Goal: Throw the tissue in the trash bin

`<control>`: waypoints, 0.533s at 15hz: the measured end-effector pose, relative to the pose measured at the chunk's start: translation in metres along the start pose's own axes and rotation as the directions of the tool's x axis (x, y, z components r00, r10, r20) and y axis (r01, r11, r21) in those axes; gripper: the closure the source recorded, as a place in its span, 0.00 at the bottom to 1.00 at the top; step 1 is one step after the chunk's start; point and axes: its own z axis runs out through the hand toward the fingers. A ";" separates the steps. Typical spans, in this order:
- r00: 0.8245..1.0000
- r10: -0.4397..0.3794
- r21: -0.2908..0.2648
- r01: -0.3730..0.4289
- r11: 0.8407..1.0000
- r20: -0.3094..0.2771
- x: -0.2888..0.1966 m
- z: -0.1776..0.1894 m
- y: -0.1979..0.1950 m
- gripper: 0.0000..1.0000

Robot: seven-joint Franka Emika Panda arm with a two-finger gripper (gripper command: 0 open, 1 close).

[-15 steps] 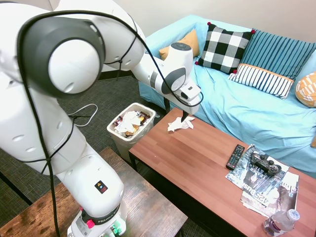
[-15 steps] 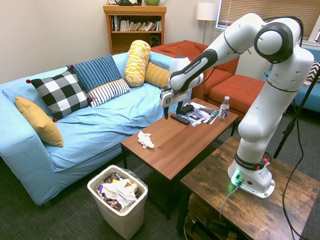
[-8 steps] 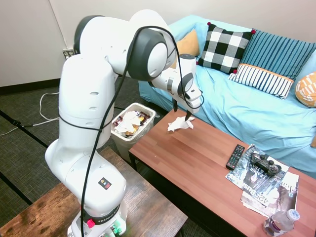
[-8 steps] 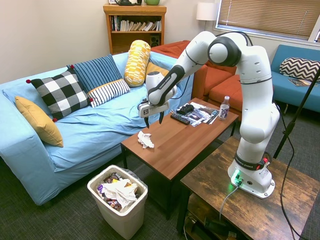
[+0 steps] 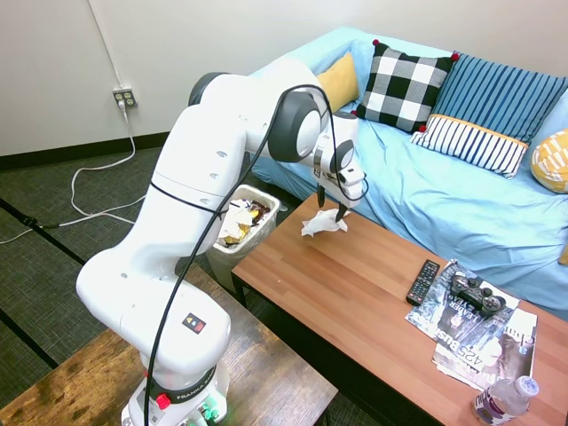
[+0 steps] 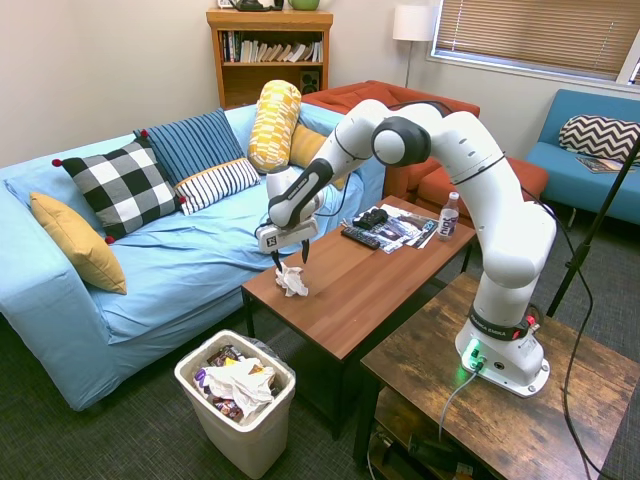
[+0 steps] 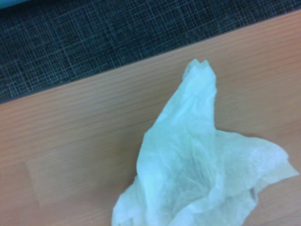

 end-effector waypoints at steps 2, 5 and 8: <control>1.000 0.001 -0.012 -0.002 1.000 -0.002 -0.003 0.017 -0.009 0.00; 1.000 0.004 -0.029 -0.004 1.000 -0.002 -0.003 0.033 -0.014 1.00; 1.000 0.014 -0.028 -0.013 1.000 0.008 -0.003 0.039 -0.016 1.00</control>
